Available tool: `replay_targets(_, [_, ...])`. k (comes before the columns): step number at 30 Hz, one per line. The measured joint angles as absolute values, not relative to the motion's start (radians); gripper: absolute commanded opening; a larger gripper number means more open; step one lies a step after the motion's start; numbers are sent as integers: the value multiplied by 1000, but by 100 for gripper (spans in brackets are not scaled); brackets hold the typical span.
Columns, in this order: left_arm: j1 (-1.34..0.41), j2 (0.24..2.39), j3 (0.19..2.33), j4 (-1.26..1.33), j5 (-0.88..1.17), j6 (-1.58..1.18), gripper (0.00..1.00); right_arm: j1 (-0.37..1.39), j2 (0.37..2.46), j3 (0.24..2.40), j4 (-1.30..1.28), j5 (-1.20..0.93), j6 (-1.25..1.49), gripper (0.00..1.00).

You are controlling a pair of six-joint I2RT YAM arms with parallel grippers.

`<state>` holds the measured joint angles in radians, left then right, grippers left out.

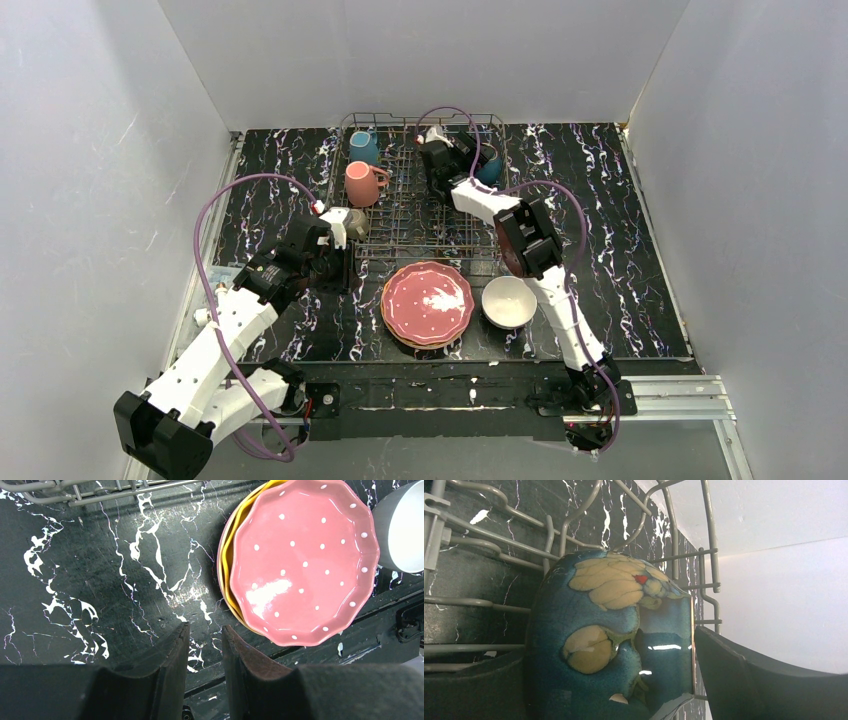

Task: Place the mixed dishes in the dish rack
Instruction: Turn the bowl upside down on the dish rack.

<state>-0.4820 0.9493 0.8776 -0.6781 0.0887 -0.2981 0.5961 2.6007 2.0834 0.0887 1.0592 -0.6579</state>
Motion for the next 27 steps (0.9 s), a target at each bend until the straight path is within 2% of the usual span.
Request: replay_targets(27, [-482, 939, 878, -678, 89, -298, 29, 640, 2525, 2013, -9, 1022, -603, 98])
